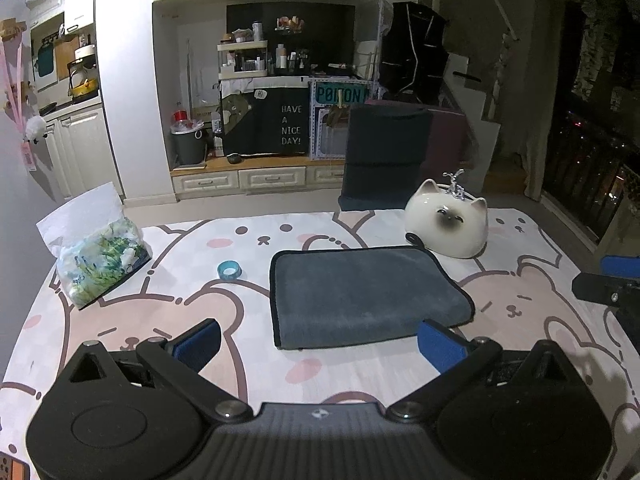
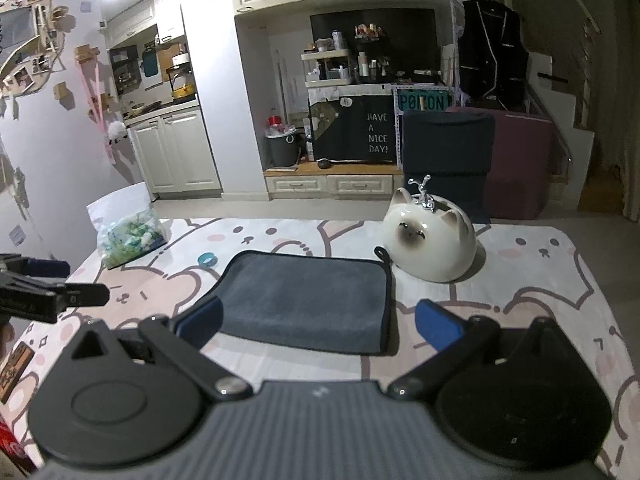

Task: Fold towel

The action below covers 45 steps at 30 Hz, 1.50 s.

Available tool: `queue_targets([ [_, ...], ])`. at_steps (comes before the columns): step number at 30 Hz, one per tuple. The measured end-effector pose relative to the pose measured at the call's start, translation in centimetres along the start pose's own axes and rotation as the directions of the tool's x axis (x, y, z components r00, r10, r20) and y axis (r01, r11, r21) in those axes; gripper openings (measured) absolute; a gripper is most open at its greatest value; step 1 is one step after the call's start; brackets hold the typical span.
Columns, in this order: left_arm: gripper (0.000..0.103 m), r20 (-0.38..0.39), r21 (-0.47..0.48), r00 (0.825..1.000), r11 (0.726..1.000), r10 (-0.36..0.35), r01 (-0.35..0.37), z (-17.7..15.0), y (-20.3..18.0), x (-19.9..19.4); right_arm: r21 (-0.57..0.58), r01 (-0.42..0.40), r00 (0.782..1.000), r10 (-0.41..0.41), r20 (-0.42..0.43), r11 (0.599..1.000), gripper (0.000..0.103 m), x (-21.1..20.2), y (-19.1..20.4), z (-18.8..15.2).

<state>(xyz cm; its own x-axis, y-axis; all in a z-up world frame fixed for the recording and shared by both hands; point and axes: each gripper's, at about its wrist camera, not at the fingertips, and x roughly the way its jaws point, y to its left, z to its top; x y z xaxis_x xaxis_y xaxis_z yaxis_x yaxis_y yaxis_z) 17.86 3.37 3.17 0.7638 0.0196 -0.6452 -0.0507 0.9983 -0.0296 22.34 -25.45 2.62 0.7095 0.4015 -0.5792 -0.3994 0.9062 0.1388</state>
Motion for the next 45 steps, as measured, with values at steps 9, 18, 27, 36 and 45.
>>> queue_targets([
  [9, 0.103, 0.014, 0.021, 1.0, 1.0, -0.008, 0.008, -1.8, -1.3, -3.1, 0.004, -0.004, 1.0, 0.004, 0.015, 1.0, 0.103, -2.9, 0.5, -1.9],
  [18, 0.103, -0.002, 0.026, 1.0, 0.999, -0.022, 0.022, -4.4, -1.6, -4.8, -0.013, 0.007, 1.0, -0.007, 0.006, 1.0, 0.103, -5.3, 1.3, -4.0],
  [27, 0.103, -0.013, 0.024, 0.999, 0.999, -0.033, 0.034, -7.2, -1.5, -6.3, -0.025, -0.012, 1.0, 0.012, 0.014, 1.0, 0.103, -7.5, 2.0, -6.2],
  [36, 0.103, -0.004, 0.035, 0.999, 0.999, -0.032, 0.032, -8.5, -1.5, -6.9, -0.046, -0.02, 1.0, 0.021, 0.017, 0.999, 0.103, -7.9, 2.7, -7.0],
  [45, 0.103, 0.01, 0.037, 1.0, 0.999, -0.029, 0.029, -8.8, -1.4, -7.0, -0.048, -0.012, 1.0, 0.013, 0.011, 0.999, 0.103, -7.9, 2.7, -7.2],
])
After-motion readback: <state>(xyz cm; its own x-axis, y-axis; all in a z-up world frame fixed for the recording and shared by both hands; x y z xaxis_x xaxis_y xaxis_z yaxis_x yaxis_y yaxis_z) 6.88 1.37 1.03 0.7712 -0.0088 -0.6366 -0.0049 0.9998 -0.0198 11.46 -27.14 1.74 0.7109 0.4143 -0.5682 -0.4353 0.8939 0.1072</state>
